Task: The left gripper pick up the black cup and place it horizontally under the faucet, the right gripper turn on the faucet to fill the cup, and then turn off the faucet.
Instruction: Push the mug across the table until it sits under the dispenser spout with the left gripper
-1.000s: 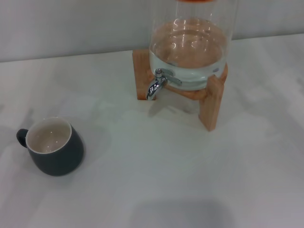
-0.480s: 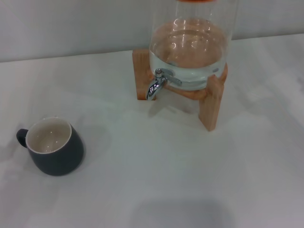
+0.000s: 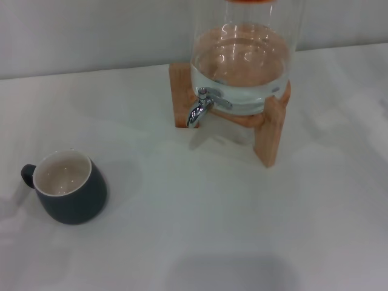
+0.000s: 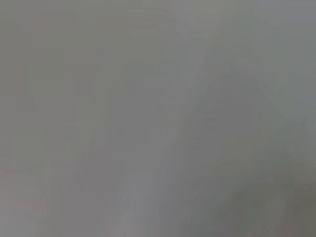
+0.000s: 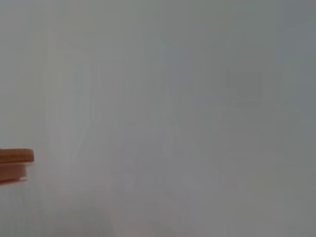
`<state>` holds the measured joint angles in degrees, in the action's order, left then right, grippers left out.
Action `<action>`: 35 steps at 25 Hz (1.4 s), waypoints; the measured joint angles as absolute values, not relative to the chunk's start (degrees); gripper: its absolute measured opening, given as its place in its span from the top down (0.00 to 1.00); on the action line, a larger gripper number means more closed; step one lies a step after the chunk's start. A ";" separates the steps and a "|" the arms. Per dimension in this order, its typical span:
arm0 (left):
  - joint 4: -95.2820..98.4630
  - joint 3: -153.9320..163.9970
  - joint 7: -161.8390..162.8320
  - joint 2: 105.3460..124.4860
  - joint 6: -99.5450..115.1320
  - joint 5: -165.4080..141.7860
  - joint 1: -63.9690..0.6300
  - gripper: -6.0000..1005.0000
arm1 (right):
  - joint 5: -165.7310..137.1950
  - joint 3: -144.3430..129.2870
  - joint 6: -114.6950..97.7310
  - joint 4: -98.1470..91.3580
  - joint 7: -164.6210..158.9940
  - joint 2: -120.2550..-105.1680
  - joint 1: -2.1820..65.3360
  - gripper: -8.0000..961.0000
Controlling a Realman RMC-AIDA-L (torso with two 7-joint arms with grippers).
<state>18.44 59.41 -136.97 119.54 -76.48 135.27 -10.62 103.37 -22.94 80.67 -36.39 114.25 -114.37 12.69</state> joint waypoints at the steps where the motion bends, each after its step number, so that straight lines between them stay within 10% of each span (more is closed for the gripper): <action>1: 18.01 59.41 -137.30 119.53 -76.52 135.27 -10.63 0.11 | 103.39 -22.94 80.68 -36.39 114.25 -114.39 12.66 0.29; 35: 12.21 59.91 -144.82 119.35 -69.15 134.19 -11.78 0.11 | 103.53 -22.85 80.24 -36.21 114.25 -114.23 12.74 0.29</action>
<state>12.21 59.91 -144.83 119.35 -69.15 134.19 -11.78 103.53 -22.85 80.24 -36.21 114.25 -114.23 12.74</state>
